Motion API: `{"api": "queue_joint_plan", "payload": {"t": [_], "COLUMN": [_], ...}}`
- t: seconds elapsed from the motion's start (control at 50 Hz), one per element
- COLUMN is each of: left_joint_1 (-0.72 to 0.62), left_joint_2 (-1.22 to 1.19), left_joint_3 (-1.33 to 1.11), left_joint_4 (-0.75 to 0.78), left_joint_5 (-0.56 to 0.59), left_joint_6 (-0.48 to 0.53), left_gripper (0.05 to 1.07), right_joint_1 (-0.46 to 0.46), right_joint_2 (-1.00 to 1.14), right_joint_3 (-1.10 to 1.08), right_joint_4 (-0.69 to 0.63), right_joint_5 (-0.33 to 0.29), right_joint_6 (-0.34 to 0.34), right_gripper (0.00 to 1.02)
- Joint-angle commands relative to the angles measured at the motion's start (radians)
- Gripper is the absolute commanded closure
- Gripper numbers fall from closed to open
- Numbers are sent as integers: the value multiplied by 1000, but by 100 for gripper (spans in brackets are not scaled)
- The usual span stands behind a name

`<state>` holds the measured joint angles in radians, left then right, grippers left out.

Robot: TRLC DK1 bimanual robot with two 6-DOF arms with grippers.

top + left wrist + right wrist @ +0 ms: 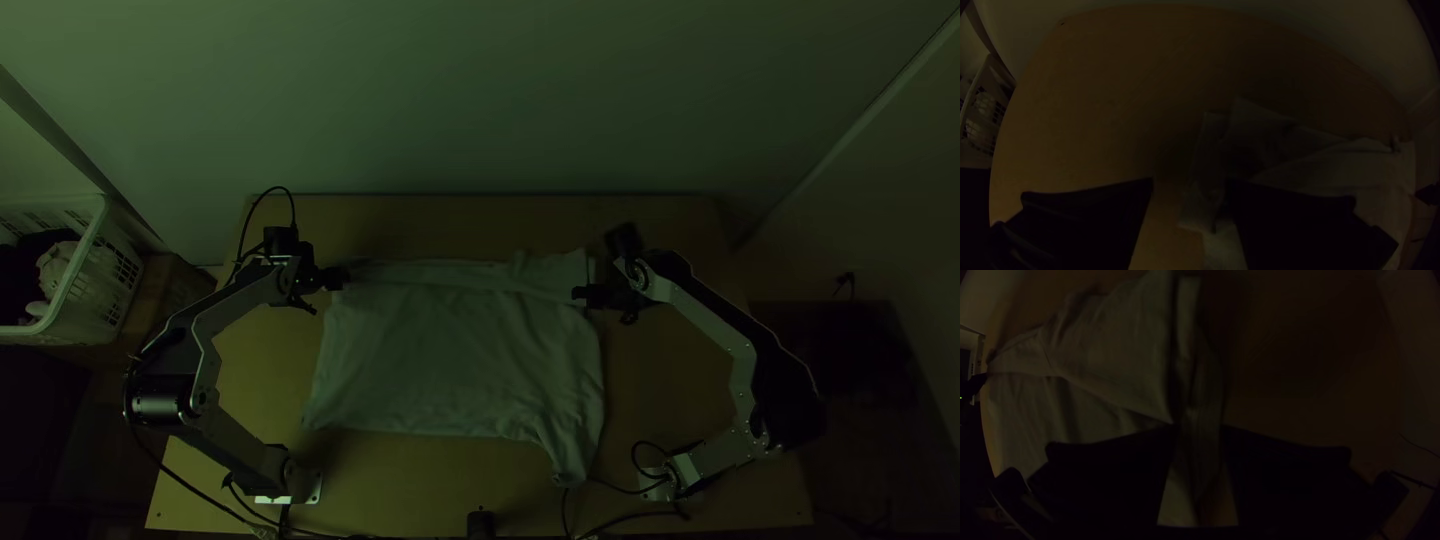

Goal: Fold the t-shirt

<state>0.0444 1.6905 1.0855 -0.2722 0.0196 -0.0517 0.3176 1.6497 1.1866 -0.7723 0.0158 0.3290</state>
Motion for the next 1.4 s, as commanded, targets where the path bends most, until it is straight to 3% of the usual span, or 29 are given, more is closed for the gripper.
{"api": "queue_joint_plan", "payload": {"t": [0.0,0.22,0.54,0.72,0.8,1.1,1.38], "left_joint_1": [17,37,57,74,68,45,6], "left_joint_2": [-86,-229,-390,-479,-537,-594,-683], "left_joint_3": [10,11,-21,-85,-122,-165,-282], "left_joint_4": [-15,-111,-415,-567,-633,-949,-1024], "left_joint_5": [36,115,141,140,141,92,39], "left_joint_6": [-5,39,182,266,314,352,409], "left_gripper": [11,11,11,11,11,11,11], "right_joint_1": [1,6,80,173,218,256,261], "right_joint_2": [-90,-217,-383,-488,-521,-528,-571], "right_joint_3": [-16,-25,-53,-133,-162,-222,-314], "right_joint_4": [-44,-154,-390,-418,-418,-527,-525], "right_joint_5": [12,12,12,10,4,-65,-135], "right_joint_6": [16,16,27,220,263,271,240], "right_gripper": [11,6,6,6,6,6,7]}}
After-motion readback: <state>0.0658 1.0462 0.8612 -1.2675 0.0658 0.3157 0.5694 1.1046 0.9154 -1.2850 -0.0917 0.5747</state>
